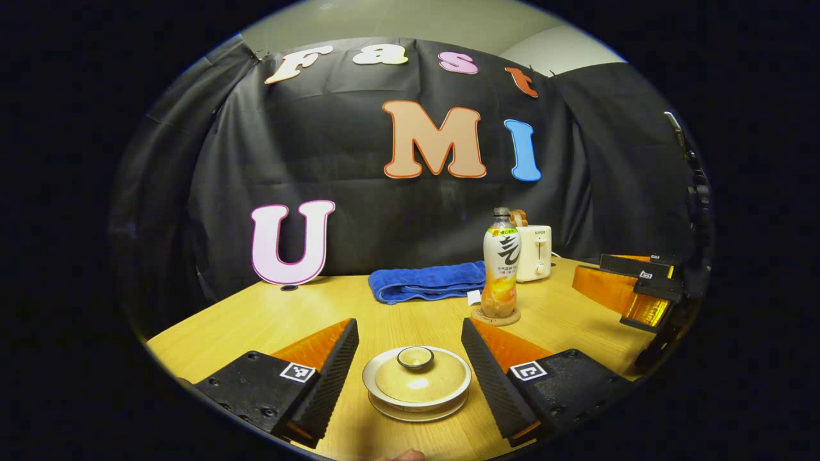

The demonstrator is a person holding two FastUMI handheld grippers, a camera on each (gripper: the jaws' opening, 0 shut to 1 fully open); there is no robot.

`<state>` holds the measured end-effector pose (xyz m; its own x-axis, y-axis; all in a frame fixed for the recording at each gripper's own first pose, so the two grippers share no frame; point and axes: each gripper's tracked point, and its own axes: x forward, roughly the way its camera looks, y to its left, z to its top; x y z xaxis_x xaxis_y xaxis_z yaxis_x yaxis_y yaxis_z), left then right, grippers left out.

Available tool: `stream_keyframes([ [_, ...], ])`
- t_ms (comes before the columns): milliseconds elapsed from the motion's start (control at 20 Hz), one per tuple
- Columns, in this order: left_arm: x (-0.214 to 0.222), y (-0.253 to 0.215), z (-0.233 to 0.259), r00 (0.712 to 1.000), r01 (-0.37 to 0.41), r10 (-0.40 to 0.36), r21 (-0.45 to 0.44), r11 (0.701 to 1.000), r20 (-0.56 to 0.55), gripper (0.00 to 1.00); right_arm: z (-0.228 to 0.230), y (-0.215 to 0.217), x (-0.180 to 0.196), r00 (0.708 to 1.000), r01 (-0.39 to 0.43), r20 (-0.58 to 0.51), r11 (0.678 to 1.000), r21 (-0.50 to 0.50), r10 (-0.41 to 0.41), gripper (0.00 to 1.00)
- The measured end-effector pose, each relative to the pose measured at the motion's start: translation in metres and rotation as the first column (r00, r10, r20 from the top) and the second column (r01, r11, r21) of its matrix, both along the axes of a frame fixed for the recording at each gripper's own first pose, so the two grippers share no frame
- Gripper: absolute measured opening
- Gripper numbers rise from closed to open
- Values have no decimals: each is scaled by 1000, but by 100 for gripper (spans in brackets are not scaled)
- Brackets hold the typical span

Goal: Open the teacup lid with one hand, grasp the water bottle and pour water into the teacup with the other hand; after pouring, place the water bottle on the coaster and then close the teacup lid.

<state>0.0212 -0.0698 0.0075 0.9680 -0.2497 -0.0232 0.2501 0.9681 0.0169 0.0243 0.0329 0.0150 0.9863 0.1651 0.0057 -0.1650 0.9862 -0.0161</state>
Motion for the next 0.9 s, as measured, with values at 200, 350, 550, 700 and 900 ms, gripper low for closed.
stream_keyframes([
  [200, -12, 6, 2, 998, -55, 55, -32, 998, 25, 94, -10, 3, -17, 1000, -6, -20, 1000, 2, 6, 91],
  [350, -19, 6, 1, 997, -71, 72, -42, 997, 25, 94, -15, 2, -25, 1000, 0, -30, 1000, 16, 0, 93],
  [550, -26, 6, -2, 997, -77, 78, -47, 996, 22, 94, -19, -1, -33, 999, 15, -35, 999, 31, -14, 92],
  [700, -29, 5, 1, 997, -76, 78, -44, 996, 29, 95, -23, -4, -34, 999, 25, -43, 999, 33, -23, 93],
  [900, -28, 3, -4, 997, -75, 76, -28, 997, 20, 94, -21, -7, -35, 999, 46, -30, 998, 36, -45, 92],
])
